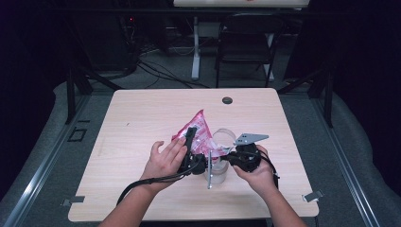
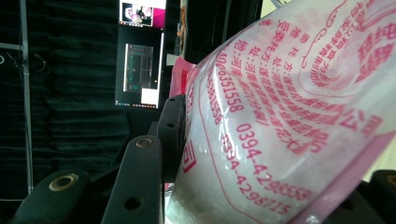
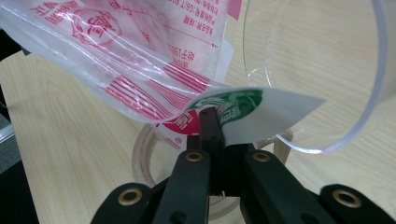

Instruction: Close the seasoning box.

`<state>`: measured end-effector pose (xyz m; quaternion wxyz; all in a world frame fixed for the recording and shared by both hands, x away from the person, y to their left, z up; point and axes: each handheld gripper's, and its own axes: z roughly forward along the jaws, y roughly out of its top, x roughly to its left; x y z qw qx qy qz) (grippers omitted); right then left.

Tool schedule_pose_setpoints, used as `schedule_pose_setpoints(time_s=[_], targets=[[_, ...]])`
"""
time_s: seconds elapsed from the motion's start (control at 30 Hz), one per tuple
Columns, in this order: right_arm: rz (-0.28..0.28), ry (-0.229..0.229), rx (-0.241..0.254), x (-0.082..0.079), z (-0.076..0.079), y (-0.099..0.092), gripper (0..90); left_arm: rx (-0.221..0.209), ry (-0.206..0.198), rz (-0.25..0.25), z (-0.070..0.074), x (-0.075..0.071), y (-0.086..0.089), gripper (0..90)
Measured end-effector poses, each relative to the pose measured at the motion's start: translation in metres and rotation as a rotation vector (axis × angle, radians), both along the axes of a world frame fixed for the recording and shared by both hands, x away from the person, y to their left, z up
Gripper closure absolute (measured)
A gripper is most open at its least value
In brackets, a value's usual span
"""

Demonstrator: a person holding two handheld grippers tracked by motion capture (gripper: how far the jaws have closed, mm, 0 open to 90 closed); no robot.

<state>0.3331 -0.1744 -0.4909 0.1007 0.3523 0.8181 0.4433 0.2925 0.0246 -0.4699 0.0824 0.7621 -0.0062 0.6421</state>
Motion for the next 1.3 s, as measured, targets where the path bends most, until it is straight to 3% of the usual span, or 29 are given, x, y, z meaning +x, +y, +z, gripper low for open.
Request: schedule_pose_setpoints(time_s=[0.43,1.3], targets=[[-0.004,0.005,-0.009,0.0004,-0.0004,-0.0006,90.0,0.002,0.014,0.003,0.0002,0.0009,0.0003,64.6],[-0.01,0.005,-0.02,0.0013,-0.0013,-0.0014,90.0,0.018,0.0,-0.014,0.0021,-0.0024,-0.0034,64.7]])
